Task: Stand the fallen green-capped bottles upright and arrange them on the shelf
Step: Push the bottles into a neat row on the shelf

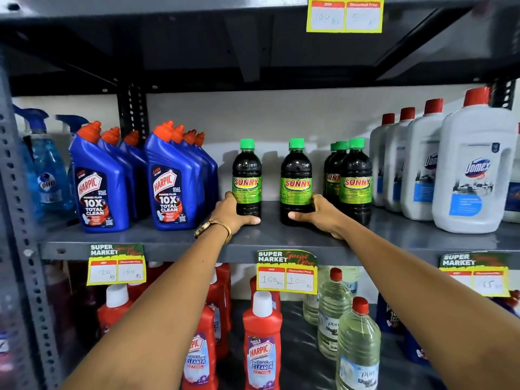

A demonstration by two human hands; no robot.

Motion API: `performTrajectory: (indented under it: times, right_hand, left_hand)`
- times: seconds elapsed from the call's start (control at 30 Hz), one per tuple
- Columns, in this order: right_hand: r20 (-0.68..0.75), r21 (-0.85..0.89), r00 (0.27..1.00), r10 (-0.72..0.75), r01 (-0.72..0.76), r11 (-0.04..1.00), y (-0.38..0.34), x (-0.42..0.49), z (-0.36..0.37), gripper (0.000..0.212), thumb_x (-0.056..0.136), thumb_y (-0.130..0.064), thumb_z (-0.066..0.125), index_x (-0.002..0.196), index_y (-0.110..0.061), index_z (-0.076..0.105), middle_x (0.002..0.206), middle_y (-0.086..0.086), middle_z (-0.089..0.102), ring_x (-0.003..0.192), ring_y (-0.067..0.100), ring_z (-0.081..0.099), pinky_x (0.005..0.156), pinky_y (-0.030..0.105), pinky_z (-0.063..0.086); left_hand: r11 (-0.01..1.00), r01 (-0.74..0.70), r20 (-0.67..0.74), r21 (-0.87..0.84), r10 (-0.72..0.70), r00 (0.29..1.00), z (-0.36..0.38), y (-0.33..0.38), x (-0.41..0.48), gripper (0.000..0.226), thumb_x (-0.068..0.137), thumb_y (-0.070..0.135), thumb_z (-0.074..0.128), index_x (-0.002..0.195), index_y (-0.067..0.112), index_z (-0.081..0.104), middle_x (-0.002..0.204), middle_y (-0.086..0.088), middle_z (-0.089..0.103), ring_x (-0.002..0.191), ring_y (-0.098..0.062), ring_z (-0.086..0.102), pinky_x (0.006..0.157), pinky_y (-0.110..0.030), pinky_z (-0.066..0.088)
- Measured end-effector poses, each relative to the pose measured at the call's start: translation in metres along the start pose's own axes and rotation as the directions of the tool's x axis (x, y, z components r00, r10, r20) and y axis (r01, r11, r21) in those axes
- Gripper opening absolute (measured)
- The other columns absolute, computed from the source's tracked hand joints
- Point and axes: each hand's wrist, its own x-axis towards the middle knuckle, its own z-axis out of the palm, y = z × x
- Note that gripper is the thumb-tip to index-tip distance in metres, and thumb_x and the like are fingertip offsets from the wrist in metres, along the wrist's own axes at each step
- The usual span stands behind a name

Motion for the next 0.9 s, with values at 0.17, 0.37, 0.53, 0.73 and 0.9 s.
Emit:
performTrajectory:
  times: [0.17, 0.37, 0.53, 0.73, 0.9]
  right_hand:
    - [-0.005, -0.028, 1.0, 0.003, -0.004, 1.0, 0.001, -0.001, 0.001, 0.071, 0.078, -0.023, 0.079, 0.139, -0.006, 0.046, 0.134, 0.011, 0.06, 0.127, 0.025, 0.052, 0.112, 0.038, 0.037]
    - [0.004, -0.023, 1.0, 0.008, -0.008, 1.0, 0.001, 0.0, 0.0, 0.073, 0.079, -0.024, 0.078, 0.14, -0.006, 0.042, 0.137, 0.011, 0.057, 0.13, 0.025, 0.05, 0.114, 0.041, 0.035]
    - [0.01, -0.005, 1.0, 0.01, -0.01, 1.0, 0.0, -0.001, 0.0, 0.071, 0.081, -0.021, 0.077, 0.141, -0.006, 0.042, 0.137, 0.011, 0.058, 0.13, 0.024, 0.05, 0.109, 0.033, 0.035]
    - [-0.053, -0.023, 0.998, 0.016, -0.017, 1.0, -0.002, -0.003, 0.0, 0.072, 0.075, -0.022, 0.082, 0.136, -0.004, 0.048, 0.132, 0.013, 0.063, 0.125, 0.026, 0.055, 0.109, 0.036, 0.04]
    - [-0.039, 0.09, 0.996, 0.082, -0.079, 0.993, -0.008, -0.016, -0.004, 0.09, 0.072, -0.023, 0.085, 0.144, 0.0, 0.036, 0.137, 0.012, 0.057, 0.125, 0.023, 0.054, 0.109, 0.038, 0.041]
  left_hand:
    - [1.0, 0.005, -0.006, 0.006, -0.005, 1.0, 0.001, 0.002, -0.002, 0.083, 0.067, 0.029, 0.084, 0.132, 0.006, 0.037, 0.131, -0.015, 0.055, 0.12, -0.031, 0.053, 0.101, -0.037, 0.043]
    - [1.0, -0.001, 0.001, 0.015, 0.001, 1.0, 0.002, 0.001, -0.001, 0.082, 0.069, 0.029, 0.083, 0.132, 0.005, 0.035, 0.131, -0.016, 0.055, 0.12, -0.032, 0.053, 0.101, -0.039, 0.043]
    - [1.0, 0.018, 0.022, -0.025, -0.017, 1.0, 0.0, 0.0, 0.0, 0.082, 0.069, 0.028, 0.083, 0.133, 0.007, 0.037, 0.131, -0.014, 0.056, 0.121, -0.031, 0.052, 0.102, -0.037, 0.041]
    - [0.999, 0.029, 0.034, -0.025, -0.029, 0.999, 0.0, 0.0, 0.0, 0.082, 0.071, 0.027, 0.082, 0.134, 0.006, 0.035, 0.132, -0.015, 0.055, 0.123, -0.031, 0.051, 0.103, -0.037, 0.04]
    - [0.999, 0.043, 0.007, 0.016, -0.044, 0.999, 0.001, 0.002, -0.002, 0.116, 0.07, 0.03, 0.082, 0.15, 0.004, 0.002, 0.144, -0.021, 0.042, 0.132, -0.035, 0.041, 0.112, -0.043, 0.033]
